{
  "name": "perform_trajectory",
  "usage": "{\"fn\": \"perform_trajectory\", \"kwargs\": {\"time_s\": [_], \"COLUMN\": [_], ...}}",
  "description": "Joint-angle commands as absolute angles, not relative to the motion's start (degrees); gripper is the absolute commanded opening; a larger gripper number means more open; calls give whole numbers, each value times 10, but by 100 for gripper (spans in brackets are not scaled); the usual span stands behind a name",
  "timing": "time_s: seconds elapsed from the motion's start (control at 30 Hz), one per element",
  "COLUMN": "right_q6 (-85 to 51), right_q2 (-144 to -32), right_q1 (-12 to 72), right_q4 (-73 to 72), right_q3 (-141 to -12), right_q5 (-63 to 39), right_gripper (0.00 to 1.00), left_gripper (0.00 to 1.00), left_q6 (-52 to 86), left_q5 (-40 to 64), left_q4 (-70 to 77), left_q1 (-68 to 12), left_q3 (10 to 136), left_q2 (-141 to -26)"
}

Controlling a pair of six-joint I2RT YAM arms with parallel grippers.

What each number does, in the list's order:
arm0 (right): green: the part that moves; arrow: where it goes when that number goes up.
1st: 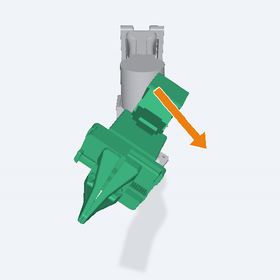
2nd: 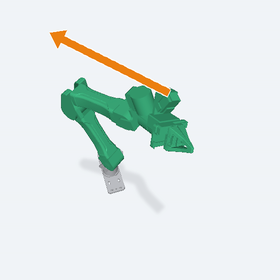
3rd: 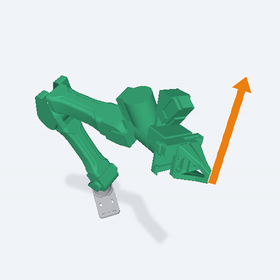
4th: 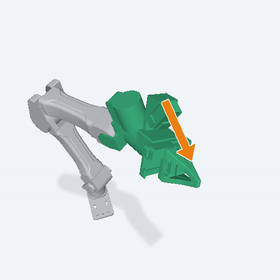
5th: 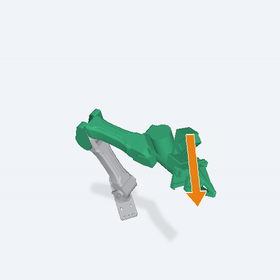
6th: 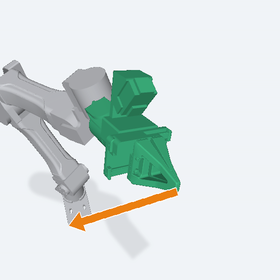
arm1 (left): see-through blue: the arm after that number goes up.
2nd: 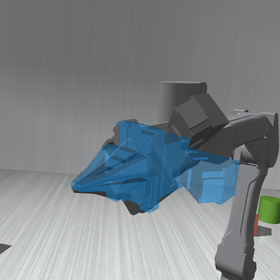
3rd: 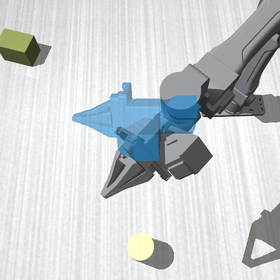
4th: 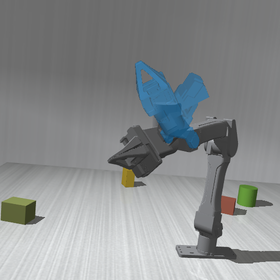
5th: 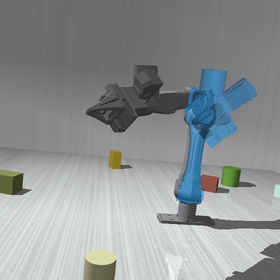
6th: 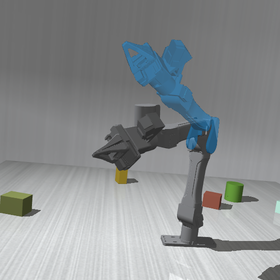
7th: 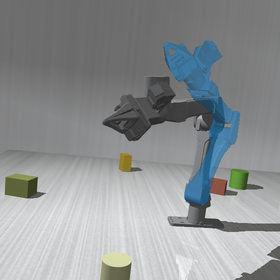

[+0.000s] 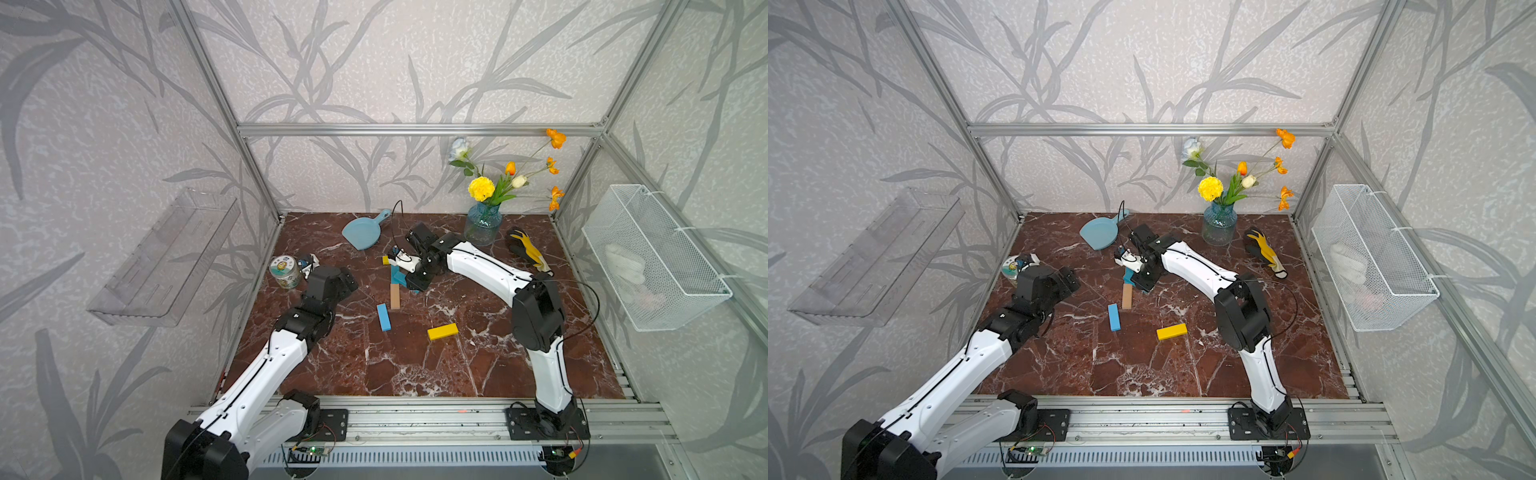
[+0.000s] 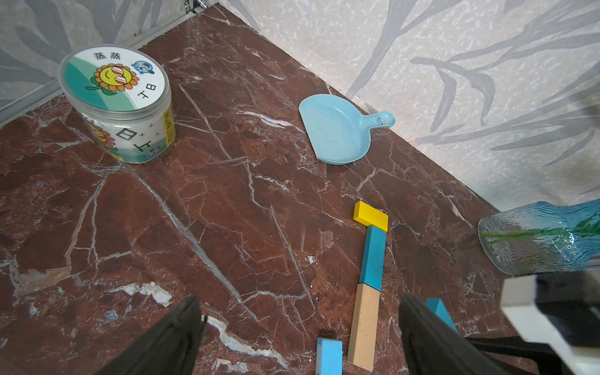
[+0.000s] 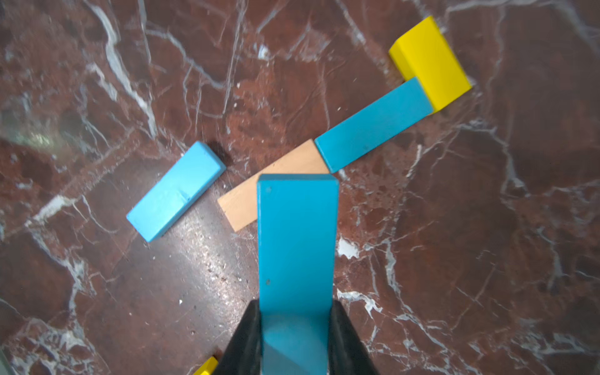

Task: Assemble a giraffe with building blocks
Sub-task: Assemble the building block at the center of the board.

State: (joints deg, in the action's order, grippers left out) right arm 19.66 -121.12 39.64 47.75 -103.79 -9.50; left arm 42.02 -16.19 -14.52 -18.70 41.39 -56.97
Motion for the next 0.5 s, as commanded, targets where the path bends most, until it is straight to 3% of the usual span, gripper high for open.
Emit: {"fn": "perform_trajectory", "kwargs": {"time_s": [0.0, 0.2, 0.33, 0.47], "right_q6": [237, 275, 296, 388], "right_q2": [-1191, -1223, -1202, -1208], "right_q1": [391, 391, 392, 392], "right_q4": [452, 507, 465, 481], "right_q3": [-999, -1027, -987, -974], "right_q5": [-98, -75, -37, -38], "right_gripper": [0, 0, 0, 0], "left_gripper": [95, 95, 95, 95], "left_q6": [412, 411, 410, 410], "left_q5": [-163, -162, -164, -161], "left_q4": [-141, -141, -142, -140], "left_q1": [-188, -188, -188, -188], "left_q3": [408, 409, 408, 408], "left_q2": [-566, -568, -565, -565]}}
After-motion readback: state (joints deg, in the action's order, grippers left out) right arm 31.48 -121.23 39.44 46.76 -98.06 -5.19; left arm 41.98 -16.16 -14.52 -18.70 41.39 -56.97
